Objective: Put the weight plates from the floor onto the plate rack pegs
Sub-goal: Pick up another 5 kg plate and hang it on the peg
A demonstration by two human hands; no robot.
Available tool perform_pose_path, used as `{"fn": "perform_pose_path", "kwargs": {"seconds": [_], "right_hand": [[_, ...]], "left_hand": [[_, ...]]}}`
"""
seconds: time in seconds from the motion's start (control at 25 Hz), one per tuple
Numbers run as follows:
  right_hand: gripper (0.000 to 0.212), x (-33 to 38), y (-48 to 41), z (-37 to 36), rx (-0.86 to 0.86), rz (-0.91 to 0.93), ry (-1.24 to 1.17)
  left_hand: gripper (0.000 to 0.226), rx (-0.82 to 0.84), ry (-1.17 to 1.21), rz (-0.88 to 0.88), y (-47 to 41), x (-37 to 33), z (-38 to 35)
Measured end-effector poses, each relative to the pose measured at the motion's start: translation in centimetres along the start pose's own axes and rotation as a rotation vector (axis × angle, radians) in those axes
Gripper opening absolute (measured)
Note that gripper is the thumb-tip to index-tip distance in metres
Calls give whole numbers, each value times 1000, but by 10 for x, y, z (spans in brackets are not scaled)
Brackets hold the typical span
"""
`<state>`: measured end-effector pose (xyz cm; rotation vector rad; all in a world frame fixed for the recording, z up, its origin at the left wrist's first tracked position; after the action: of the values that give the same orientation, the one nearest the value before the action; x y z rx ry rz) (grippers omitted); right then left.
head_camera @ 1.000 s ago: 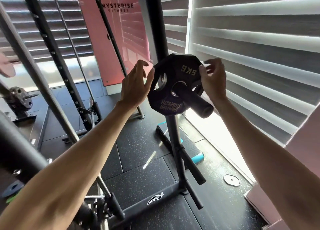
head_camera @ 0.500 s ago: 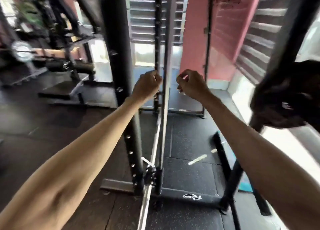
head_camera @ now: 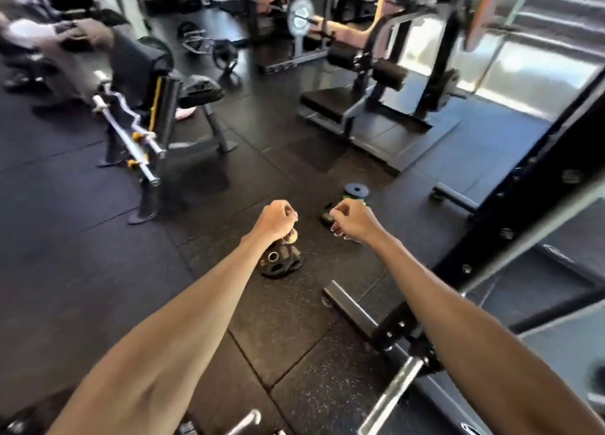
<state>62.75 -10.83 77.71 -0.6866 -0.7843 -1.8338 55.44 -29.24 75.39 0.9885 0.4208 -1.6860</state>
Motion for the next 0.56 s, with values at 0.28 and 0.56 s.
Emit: {"fn": "perform_pose_path", "kwargs": {"seconds": [0.28,0.56], "right_hand": [[12,4,-93,-89,168,-117,-228],[12,5,-217,-116,241,-272,-433]], "left_hand": [[14,-64,187,209,-42,99,44],[16,-94,360,331,-159,122,58]]}}
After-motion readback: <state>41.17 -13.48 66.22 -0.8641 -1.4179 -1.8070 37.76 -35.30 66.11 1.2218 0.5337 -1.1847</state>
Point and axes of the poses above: each hand's wrist, its own y-axis away from the middle knuckle, its own z-axis out of the back of the hand, x = y × z, the point moved 9 cm from there along -y, towards the middle knuckle, and after that the axes turned 1 degree about -z, right-handed, at the moved point
